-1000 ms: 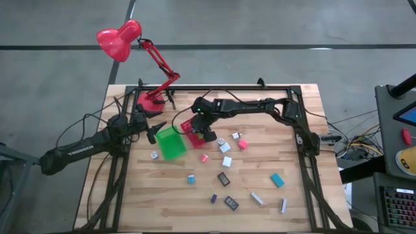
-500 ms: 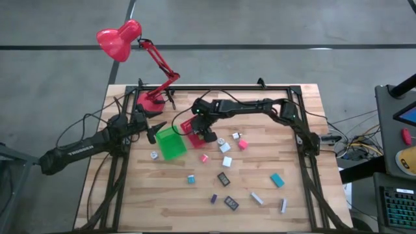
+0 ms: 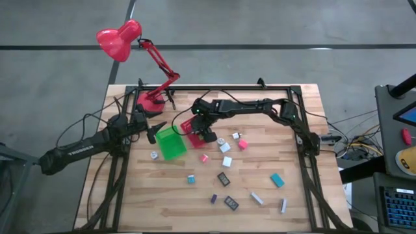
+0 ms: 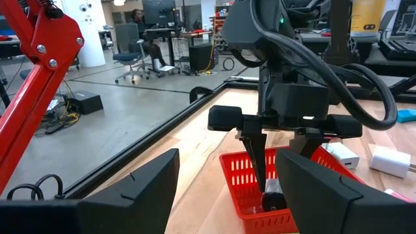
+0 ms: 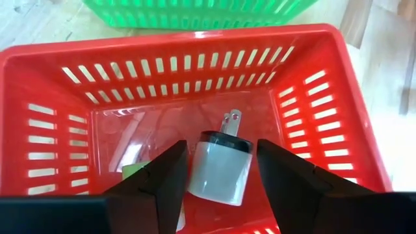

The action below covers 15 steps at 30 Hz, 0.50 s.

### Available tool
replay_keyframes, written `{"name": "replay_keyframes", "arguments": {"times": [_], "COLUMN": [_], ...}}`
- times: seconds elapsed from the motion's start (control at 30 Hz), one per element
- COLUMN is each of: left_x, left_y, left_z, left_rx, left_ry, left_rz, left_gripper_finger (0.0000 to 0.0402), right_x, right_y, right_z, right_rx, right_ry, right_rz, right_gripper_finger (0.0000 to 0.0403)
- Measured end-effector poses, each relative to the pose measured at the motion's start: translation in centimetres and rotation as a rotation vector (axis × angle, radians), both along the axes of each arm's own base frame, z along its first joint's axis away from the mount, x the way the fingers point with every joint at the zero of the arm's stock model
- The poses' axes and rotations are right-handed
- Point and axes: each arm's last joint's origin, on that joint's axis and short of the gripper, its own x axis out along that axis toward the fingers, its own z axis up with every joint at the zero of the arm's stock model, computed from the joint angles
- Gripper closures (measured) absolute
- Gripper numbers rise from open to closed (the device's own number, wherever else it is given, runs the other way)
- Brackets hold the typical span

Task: Pick & Place Office items
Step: Put the green charger adapter into the red bin

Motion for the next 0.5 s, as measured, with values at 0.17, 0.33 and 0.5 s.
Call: {"name": "replay_keyframes", "arguments": {"times": [0.17, 0.33, 0.5], "left_x": [0.0, 0.0, 0.0], "left_y": [0.0, 0.0, 0.0], "left_z": [0.0, 0.0, 0.0], "left_rx": [0.0, 0.0, 0.0], "left_ry": [0.0, 0.0, 0.001], "left_rz": [0.0, 0.0, 0.0], "left_gripper_finger": [0.0144, 0.0144, 0.0144], "right_x": [0.0, -0.3, -0.8], "right_y": [0.0, 0.3, 0.8], "right_z": [0.8, 4.3, 5.6], "right_rx": [-0.007, -0.023, 0.065], "right_ry": [-0.023, -0.1, -0.113], "right_rz": [0.0, 0.007, 0.035], "right_gripper_finger": [0.0222, 0.0227, 0.0227]}}
